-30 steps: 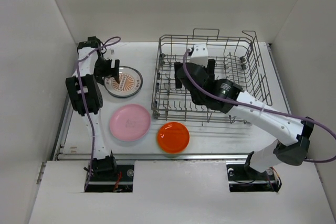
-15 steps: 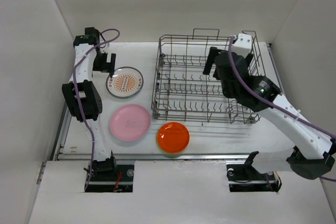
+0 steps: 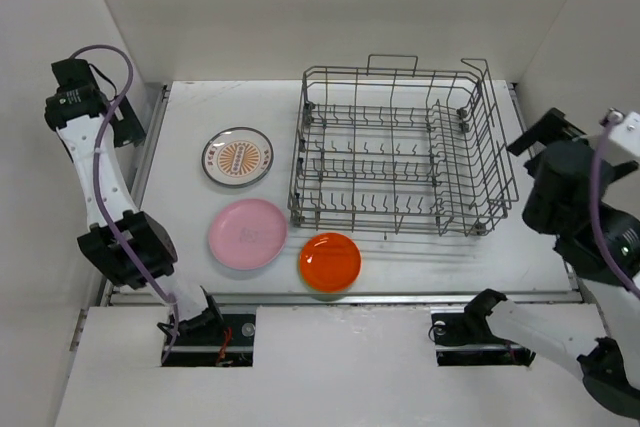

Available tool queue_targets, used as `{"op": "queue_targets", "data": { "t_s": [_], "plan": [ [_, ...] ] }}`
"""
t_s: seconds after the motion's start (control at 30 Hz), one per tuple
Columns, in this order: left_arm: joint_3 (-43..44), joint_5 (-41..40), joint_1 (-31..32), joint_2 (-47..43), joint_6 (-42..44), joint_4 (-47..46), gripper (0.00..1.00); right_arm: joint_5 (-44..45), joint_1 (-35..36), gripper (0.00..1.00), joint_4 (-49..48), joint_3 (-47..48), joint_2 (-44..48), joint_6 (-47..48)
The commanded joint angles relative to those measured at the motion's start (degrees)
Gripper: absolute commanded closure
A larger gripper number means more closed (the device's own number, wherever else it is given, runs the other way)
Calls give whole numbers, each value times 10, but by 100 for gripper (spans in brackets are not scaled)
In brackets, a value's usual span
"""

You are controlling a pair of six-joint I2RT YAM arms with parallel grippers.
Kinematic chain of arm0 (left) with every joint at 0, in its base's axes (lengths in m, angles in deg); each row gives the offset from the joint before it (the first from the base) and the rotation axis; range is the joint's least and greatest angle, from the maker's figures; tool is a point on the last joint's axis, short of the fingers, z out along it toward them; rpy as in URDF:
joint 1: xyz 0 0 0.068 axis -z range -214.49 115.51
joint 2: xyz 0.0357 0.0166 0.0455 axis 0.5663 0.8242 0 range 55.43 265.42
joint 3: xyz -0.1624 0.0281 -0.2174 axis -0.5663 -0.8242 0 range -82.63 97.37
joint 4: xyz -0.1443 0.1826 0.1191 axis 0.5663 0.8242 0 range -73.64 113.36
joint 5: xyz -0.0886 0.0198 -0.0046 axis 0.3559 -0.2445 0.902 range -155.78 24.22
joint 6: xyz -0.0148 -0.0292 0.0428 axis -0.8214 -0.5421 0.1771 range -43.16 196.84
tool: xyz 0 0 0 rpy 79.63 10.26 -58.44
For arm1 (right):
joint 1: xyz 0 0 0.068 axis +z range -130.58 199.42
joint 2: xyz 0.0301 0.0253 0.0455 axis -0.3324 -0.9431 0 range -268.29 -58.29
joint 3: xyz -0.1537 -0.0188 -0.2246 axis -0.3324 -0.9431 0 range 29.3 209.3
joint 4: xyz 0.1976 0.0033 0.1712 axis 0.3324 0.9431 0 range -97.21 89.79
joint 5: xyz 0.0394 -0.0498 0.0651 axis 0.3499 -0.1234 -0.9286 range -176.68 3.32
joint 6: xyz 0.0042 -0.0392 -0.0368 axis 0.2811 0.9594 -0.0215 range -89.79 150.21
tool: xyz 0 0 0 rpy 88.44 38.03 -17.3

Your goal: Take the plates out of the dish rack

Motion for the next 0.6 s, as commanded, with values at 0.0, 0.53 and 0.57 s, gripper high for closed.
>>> {"op": "queue_targets", "data": {
  "t_s": [0.0,0.53,0.57],
  "plan": [
    [-30,-27,17,-52,1,-18,1,31,-3,0,7,-2,35,20],
    [-65,-6,17,-81,-11,-18,1,-80,-3,0,19,15,41,59],
    [-65,-6,17,-81,-11,-13,1,-80,-3,0,14,15,41,65]
  ]
}}
